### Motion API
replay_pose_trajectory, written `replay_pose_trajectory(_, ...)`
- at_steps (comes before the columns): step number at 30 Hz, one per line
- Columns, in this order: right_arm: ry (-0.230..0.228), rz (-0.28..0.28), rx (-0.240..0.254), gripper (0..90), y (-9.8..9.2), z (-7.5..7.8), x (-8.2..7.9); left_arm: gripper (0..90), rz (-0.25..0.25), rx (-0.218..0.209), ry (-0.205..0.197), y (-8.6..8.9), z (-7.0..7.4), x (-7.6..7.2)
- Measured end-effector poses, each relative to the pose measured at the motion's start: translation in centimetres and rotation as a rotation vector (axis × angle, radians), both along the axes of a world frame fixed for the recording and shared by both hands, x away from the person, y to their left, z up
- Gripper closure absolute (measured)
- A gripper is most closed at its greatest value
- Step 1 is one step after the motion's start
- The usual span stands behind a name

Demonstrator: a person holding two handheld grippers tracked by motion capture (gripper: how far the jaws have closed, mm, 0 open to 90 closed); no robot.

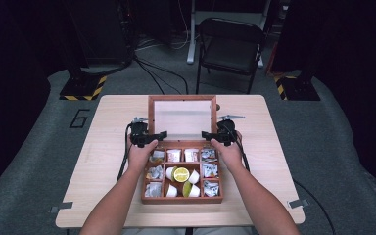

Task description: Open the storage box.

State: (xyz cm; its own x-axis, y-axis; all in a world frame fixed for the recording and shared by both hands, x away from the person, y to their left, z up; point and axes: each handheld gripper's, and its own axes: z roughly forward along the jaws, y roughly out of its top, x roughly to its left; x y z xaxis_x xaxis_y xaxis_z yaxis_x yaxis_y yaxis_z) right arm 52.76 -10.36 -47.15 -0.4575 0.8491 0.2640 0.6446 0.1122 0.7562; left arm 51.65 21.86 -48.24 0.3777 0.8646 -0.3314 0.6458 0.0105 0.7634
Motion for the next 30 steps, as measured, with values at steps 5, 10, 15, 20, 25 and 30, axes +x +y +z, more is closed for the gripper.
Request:
replay_pose_trajectory(5,0.005,0.001,0.006,34.5,-0.06,-0.1,0.09,21.5,-0.02,0.049,-0.002,-0.31,-0.08,-0.03)
replay_pose_trajectory(10,0.008,-0.004,0.002,34.0,0.04,-0.09,0.08,21.4,-0.021,0.045,0.003,-0.26,-0.14,0.05)
replay_pose_trajectory(15,0.01,-0.009,-0.001,33.4,0.02,-0.22,0.16,21.3,-0.02,0.036,0.01,-0.2,-0.32,0.19)
replay_pose_trajectory(20,0.018,-0.008,0.0,32.2,0.0,-0.38,0.26,21.1,-0.025,0.023,0.023,-0.1,-0.5,0.34)
replay_pose_trajectory(25,0.031,-0.01,-0.001,31.2,0.07,-0.62,0.37,20.5,-0.033,0.018,0.043,0.1,-0.76,0.55)
replay_pose_trajectory(30,0.049,-0.001,0.004,31.4,0.05,-0.85,0.54,20.0,-0.036,0.008,0.08,0.32,-0.88,0.66)
